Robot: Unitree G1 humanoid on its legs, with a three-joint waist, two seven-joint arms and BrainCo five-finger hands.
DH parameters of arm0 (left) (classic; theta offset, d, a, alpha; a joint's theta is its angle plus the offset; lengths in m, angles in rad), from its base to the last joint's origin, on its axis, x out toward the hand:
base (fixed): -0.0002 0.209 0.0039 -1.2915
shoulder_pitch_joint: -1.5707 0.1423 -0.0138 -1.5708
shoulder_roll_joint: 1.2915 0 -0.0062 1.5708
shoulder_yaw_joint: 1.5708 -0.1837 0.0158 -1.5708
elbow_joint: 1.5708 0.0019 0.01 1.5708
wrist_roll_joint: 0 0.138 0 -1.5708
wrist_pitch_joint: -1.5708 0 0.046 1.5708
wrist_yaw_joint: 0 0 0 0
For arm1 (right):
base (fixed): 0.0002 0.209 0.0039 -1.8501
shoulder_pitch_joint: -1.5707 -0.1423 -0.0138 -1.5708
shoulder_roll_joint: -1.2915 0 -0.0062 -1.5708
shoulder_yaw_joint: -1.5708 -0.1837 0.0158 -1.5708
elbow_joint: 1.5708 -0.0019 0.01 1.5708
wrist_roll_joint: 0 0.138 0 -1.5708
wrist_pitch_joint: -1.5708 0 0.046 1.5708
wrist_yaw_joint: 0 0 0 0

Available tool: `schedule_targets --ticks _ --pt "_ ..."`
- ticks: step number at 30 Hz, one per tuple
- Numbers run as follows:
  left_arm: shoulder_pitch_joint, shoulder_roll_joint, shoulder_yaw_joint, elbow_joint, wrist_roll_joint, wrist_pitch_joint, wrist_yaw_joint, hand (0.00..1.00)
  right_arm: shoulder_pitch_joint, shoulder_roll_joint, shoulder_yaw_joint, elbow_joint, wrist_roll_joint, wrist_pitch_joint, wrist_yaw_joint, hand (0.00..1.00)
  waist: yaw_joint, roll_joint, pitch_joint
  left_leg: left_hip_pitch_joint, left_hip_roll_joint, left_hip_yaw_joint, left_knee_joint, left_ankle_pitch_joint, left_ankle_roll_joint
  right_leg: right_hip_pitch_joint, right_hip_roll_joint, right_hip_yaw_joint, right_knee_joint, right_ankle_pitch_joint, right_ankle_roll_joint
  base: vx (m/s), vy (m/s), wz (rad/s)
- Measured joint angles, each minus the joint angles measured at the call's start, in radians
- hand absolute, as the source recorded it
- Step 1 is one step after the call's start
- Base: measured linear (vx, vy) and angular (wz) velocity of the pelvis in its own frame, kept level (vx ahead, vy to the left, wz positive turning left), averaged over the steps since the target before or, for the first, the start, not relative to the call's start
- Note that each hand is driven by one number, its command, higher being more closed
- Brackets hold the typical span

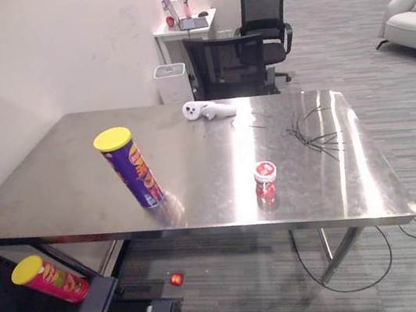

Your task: Put the gum and the chips on the shelf.

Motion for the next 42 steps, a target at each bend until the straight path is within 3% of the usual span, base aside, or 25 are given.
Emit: schedule_targets --ticks 6,14,29,39,40,42 --pt "0.000 0.002 -0.026 -0.005 0.001 0.000 0.001 0.00 -0.029 -0.001 0.088 -0.230 -0.110 -0.005 -0.013 0.00 0.000 -0.001 -0.002 -0.008 0.003 -0.004 0.003 -0.002 -0.002 -0.004 0.004 0.000 0.000 0.000 0.000 0.01 -0.004 0.00" --pt "0.000 0.032 -0.092 -0.008 0.004 0.001 -0.012 0.00 -0.018 -0.079 0.242 -0.382 -0.113 -0.046 0.140 0.00 0.000 -0.004 -0.008 -0.040 0.008 -0.022 0.044 -0.014 -0.005 -0.018 0.004 -0.002 0.002 0.003 0.005 0.00 -0.003 0.01" --pt "0.005 0.047 -0.158 -0.003 0.007 0.000 -0.033 0.00 -0.018 -0.216 0.569 -0.394 -0.017 -0.078 0.344 0.00 0.021 0.004 -0.011 -0.075 0.012 -0.060 0.074 -0.014 -0.003 -0.023 0.003 -0.031 0.010 0.004 0.006 -0.02 -0.014 0.06" --pt "0.000 0.047 -0.165 0.000 0.007 0.000 -0.032 0.00 -0.119 -0.220 0.687 -0.326 -0.017 -0.077 0.342 0.00 0.024 0.016 -0.003 -0.092 0.013 -0.062 0.078 -0.013 -0.003 -0.036 0.005 -0.030 0.006 0.008 0.011 0.00 0.000 0.00" --pt "-0.001 0.047 -0.165 0.000 0.007 0.000 -0.032 0.00 -0.127 -0.220 0.695 -0.319 -0.018 -0.077 0.340 0.00 0.025 0.005 0.005 -0.095 0.013 -0.064 0.078 -0.013 -0.002 -0.037 0.005 -0.033 0.005 0.008 0.011 -0.01 -0.012 0.06" --pt "-0.002 0.047 -0.165 0.000 0.007 0.000 -0.031 0.00 -0.148 -0.215 0.715 -0.301 -0.020 -0.077 0.334 0.00 0.024 0.016 0.004 -0.098 0.013 -0.069 0.079 -0.013 -0.002 -0.036 0.005 -0.040 0.003 0.008 0.011 0.00 -0.013 0.09"
